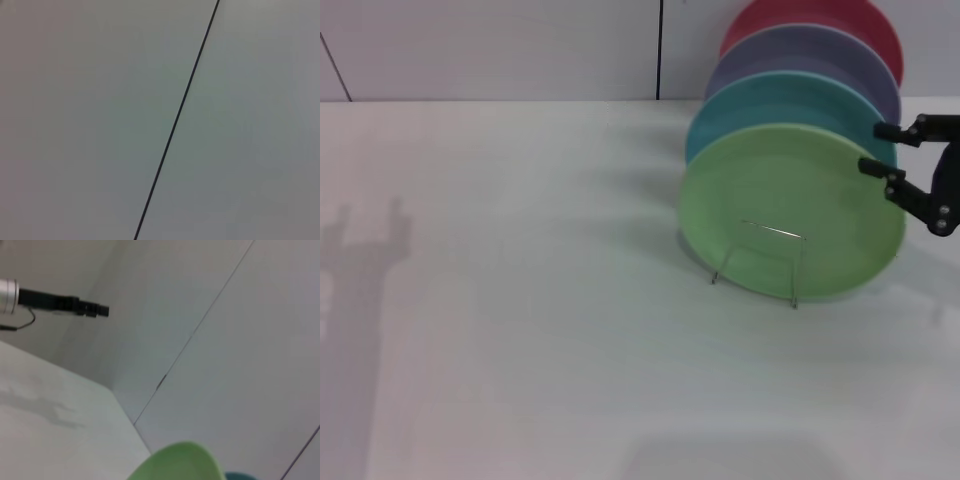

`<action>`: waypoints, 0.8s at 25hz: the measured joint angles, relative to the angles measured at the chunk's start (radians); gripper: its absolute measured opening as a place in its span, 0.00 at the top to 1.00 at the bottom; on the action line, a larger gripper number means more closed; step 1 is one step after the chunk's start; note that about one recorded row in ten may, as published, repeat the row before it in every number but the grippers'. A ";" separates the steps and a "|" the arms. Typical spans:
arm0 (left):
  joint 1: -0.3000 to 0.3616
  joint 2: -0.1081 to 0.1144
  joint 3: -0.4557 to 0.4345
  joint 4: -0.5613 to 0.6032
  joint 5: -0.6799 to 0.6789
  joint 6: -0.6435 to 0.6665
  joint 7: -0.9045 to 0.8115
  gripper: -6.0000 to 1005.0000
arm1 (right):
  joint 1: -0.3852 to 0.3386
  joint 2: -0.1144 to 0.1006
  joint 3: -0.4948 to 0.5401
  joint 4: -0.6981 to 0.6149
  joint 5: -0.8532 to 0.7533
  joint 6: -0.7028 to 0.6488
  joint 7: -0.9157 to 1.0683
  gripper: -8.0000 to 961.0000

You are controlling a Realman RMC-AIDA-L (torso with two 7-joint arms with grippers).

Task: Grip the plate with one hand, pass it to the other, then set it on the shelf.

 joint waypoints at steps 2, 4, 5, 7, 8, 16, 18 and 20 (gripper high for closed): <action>0.004 0.000 0.000 0.000 0.002 -0.003 -0.002 0.33 | -0.006 0.002 0.000 -0.014 0.015 -0.019 0.017 0.69; 0.007 0.000 -0.001 0.000 0.009 -0.005 -0.007 0.33 | -0.012 0.002 0.000 -0.026 0.029 -0.039 0.034 0.69; 0.010 0.000 -0.002 0.000 0.016 -0.007 -0.010 0.33 | -0.015 0.002 0.000 -0.031 0.035 -0.047 0.038 0.69; 0.012 0.001 -0.004 0.000 0.021 -0.012 -0.013 0.33 | -0.024 0.002 0.000 -0.038 0.052 -0.066 0.042 0.69; 0.012 0.001 -0.004 0.000 0.021 -0.012 -0.013 0.33 | -0.028 0.002 0.000 -0.040 0.061 -0.076 0.046 0.69; 0.024 0.002 -0.001 0.000 0.024 -0.032 -0.016 0.33 | -0.049 0.003 0.000 -0.049 0.111 -0.188 0.100 0.69; 0.028 0.002 0.000 0.000 0.029 -0.033 -0.017 0.33 | -0.053 0.003 0.001 -0.044 0.124 -0.214 0.104 0.69; 0.035 0.002 0.000 0.000 0.045 -0.033 -0.017 0.33 | -0.057 0.003 0.002 -0.031 0.148 -0.235 0.106 0.69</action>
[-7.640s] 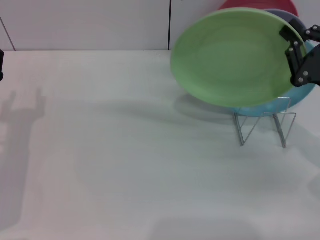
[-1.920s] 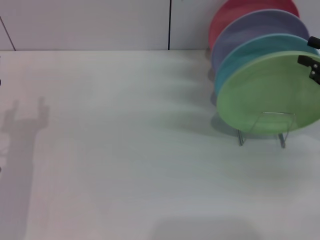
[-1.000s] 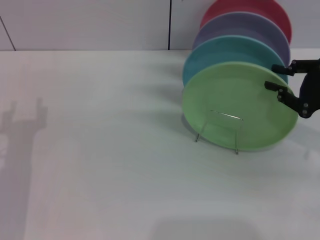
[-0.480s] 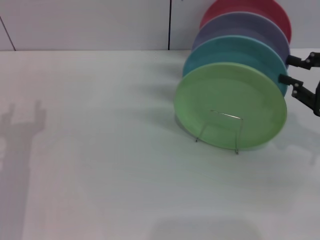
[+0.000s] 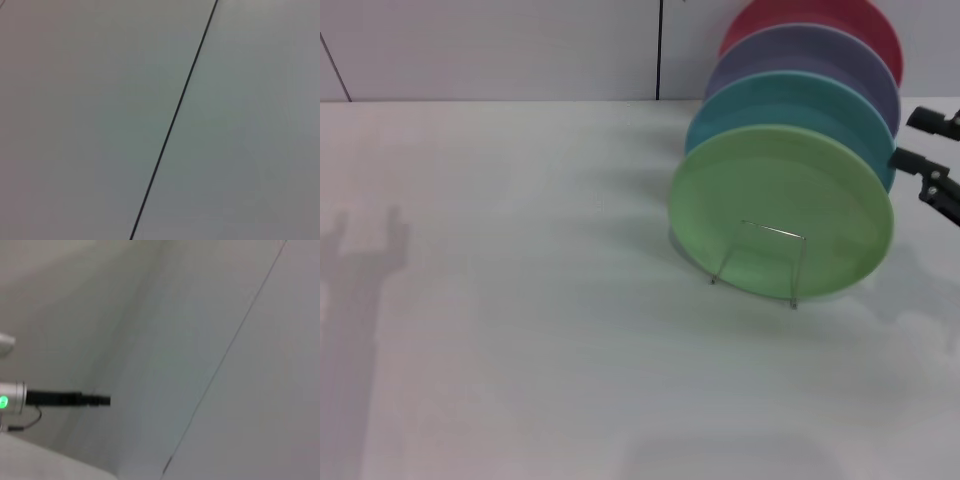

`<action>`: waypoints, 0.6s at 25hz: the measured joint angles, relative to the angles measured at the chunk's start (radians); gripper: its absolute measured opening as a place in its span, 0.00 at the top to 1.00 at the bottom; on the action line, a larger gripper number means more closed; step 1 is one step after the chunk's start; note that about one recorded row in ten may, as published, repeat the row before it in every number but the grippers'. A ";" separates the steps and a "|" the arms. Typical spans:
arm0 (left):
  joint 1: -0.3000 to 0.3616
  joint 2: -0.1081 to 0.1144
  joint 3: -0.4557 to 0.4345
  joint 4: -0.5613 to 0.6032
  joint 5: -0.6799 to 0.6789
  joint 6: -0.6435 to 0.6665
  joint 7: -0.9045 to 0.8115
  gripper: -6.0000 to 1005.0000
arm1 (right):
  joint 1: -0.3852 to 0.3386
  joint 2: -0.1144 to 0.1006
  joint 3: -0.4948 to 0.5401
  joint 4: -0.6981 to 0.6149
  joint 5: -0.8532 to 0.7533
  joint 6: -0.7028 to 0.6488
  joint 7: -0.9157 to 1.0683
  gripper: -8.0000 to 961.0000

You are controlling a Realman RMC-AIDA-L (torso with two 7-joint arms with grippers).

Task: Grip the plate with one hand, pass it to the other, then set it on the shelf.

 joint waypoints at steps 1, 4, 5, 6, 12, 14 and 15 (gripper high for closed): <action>0.000 0.000 0.000 0.000 0.000 0.000 0.000 0.33 | -0.002 0.000 0.000 0.009 0.016 -0.006 0.002 0.69; 0.005 0.000 0.000 0.004 0.007 0.000 0.000 0.33 | -0.019 0.000 -0.003 0.056 0.107 -0.027 0.012 0.69; 0.005 0.000 0.000 0.005 0.007 0.000 0.000 0.33 | -0.027 0.000 -0.003 0.094 0.164 -0.035 0.020 0.69; 0.005 0.000 0.001 0.008 0.009 -0.001 0.000 0.33 | -0.027 0.000 -0.003 0.094 0.164 -0.035 0.020 0.69; 0.002 0.004 0.002 0.072 0.041 0.001 0.000 0.33 | -0.032 0.000 0.003 0.240 0.301 -0.026 0.043 0.69; -0.002 0.005 0.002 0.106 0.044 0.008 0.000 0.33 | -0.030 0.000 0.005 0.301 0.352 -0.007 0.051 0.69; -0.007 0.006 0.002 0.144 0.047 0.019 -0.007 0.33 | -0.028 0.000 0.004 0.329 0.371 0.005 0.054 0.69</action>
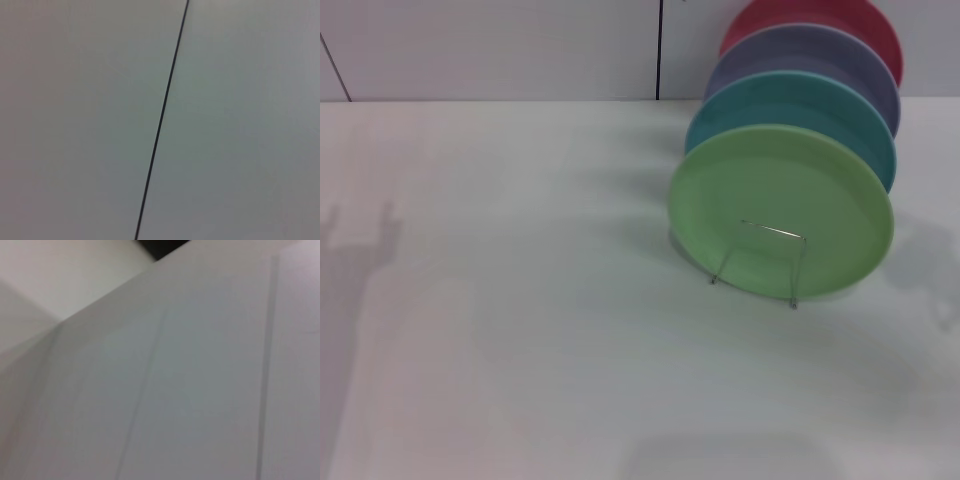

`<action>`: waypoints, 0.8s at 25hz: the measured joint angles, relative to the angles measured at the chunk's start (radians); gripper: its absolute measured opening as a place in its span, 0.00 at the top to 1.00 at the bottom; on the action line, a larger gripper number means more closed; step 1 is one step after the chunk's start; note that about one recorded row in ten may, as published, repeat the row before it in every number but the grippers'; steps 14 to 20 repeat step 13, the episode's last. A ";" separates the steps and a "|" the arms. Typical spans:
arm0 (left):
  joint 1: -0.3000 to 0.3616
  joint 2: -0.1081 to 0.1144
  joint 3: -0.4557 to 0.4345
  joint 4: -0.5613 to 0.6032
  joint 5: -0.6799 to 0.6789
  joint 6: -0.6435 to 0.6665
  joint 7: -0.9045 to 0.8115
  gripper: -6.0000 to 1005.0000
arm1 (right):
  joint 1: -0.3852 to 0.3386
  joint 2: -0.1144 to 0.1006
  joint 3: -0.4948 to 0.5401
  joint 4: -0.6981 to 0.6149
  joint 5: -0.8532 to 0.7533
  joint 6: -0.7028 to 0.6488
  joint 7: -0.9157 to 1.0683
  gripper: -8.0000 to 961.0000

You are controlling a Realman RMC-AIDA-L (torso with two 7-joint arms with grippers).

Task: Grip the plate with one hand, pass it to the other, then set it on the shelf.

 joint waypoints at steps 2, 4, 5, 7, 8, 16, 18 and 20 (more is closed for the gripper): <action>-0.003 0.000 0.000 0.028 0.005 0.012 -0.013 0.33 | 0.008 0.000 -0.002 0.056 0.029 0.036 0.004 0.69; -0.008 0.002 0.000 0.078 0.015 0.033 -0.053 0.33 | 0.022 0.001 0.000 0.103 0.039 0.078 0.011 0.69; -0.010 0.002 0.000 0.114 0.025 0.045 -0.089 0.33 | 0.029 0.001 0.001 0.123 0.040 0.098 0.014 0.69; -0.012 0.003 0.001 0.168 0.037 0.059 -0.145 0.33 | 0.045 0.001 -0.001 0.168 0.040 0.139 0.014 0.69; -0.012 0.004 0.001 0.197 0.044 0.065 -0.174 0.33 | 0.052 0.002 -0.003 0.188 0.040 0.158 0.008 0.69; -0.012 0.006 0.005 0.264 0.065 0.083 -0.227 0.33 | 0.070 0.004 -0.003 0.305 0.042 0.222 -0.135 0.69; -0.012 0.006 0.005 0.264 0.065 0.083 -0.227 0.33 | 0.070 0.004 -0.003 0.305 0.042 0.222 -0.135 0.69; -0.012 0.006 0.005 0.264 0.065 0.083 -0.227 0.33 | 0.070 0.004 -0.003 0.305 0.042 0.222 -0.135 0.69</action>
